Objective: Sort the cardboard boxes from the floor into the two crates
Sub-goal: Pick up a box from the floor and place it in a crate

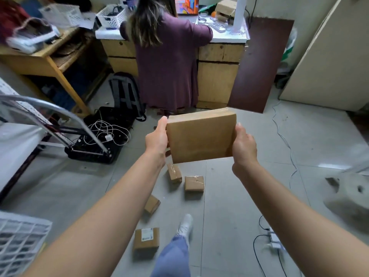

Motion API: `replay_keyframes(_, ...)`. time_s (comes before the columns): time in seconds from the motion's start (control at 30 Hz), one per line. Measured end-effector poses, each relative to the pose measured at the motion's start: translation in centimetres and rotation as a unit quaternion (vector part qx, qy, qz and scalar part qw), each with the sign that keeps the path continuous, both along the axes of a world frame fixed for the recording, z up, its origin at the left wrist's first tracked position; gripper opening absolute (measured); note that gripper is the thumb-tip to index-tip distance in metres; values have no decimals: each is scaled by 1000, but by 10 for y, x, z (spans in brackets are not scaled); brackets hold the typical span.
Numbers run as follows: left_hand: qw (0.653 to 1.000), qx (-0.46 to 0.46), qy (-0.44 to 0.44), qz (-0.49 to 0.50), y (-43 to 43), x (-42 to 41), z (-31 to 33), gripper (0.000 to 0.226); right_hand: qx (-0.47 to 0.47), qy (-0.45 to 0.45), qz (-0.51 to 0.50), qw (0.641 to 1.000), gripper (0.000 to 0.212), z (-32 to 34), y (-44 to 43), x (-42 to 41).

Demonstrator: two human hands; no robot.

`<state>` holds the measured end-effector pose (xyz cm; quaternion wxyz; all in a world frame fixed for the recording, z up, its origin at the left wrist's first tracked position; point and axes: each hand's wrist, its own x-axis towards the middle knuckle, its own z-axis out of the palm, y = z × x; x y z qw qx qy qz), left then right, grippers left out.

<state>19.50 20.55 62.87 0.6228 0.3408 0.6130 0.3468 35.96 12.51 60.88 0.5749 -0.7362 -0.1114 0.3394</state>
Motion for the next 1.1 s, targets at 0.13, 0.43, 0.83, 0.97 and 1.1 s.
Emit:
replay_keyframes(0.13, 999, 31, -18, -14, -45, -49, 13, 19, -9, 43, 36, 998, 44, 8, -31, -38)
replay_keyframes(0.43, 994, 66, -81, 20, -85, -162, 29, 48, 3, 113, 113, 987, 69, 31, -47, -125)
replay_keyframes(0.83, 969, 71, -70, 224, -117, -431, 34, 25, 12, 116, 271, 956, 57, 36, -24, -394)
replay_keyframes(0.97, 959, 81, -84, 260, -131, -516, 40, 38, 33, 120, 299, 946, 40, 41, -13, -484)
replay_keyframes(1.1, 936, 72, -94, 331, -150, -593, 45, 25, 48, 149, 346, 925, 28, 44, -13, -571)
